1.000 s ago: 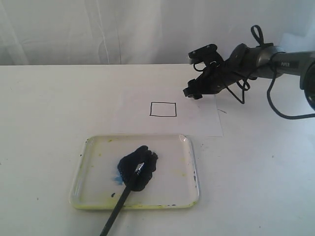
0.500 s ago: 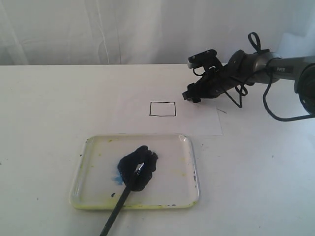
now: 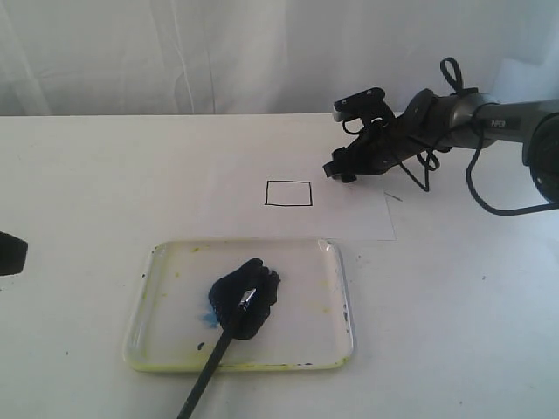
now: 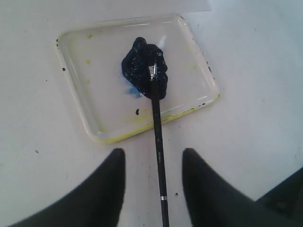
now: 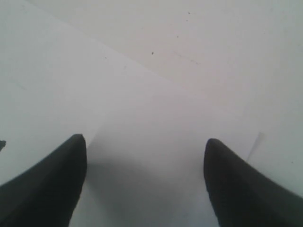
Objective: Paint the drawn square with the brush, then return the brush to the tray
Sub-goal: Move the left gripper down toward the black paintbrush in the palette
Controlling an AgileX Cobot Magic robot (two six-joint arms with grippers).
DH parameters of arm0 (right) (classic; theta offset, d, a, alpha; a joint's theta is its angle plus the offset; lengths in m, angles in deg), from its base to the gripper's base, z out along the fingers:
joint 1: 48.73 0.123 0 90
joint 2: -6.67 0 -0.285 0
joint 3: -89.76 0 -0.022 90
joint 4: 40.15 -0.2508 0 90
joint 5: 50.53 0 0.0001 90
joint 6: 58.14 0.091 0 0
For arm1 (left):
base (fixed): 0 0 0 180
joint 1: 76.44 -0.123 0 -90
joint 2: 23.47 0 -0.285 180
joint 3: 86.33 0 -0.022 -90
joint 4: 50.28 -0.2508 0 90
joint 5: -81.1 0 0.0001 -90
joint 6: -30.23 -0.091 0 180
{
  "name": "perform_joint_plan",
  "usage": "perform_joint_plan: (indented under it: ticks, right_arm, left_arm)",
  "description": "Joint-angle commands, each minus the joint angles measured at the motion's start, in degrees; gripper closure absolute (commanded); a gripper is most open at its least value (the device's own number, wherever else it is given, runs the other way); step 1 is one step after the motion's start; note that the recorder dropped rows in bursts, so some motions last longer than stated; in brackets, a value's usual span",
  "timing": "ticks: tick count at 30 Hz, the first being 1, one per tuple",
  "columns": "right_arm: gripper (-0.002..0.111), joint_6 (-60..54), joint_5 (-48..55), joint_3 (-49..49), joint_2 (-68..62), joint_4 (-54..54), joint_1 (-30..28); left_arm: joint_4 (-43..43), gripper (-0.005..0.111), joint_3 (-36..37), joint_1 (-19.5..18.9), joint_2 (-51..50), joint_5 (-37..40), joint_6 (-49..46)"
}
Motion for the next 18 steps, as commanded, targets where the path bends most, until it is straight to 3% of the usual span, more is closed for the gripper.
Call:
perform_joint_plan:
  ticks: [1,13,18]
  right_arm:
    - [0.042,-0.8,0.1,-0.2,-0.6,1.0,0.0]
    - [0.042,-0.8,-1.0,-0.3,-0.6,1.0,0.0]
    - [0.042,-0.8,-1.0,-0.3,-0.6,1.0,0.0]
  left_arm:
    - [2.7,0.044,-0.9,-0.1,-5.6,1.4,-1.4]
    - [-0.4,0.045,-0.9,0.4,-11.3,3.8,1.7]
    - [-0.7,0.045,-0.9,3.7,-12.6,3.3,2.7]
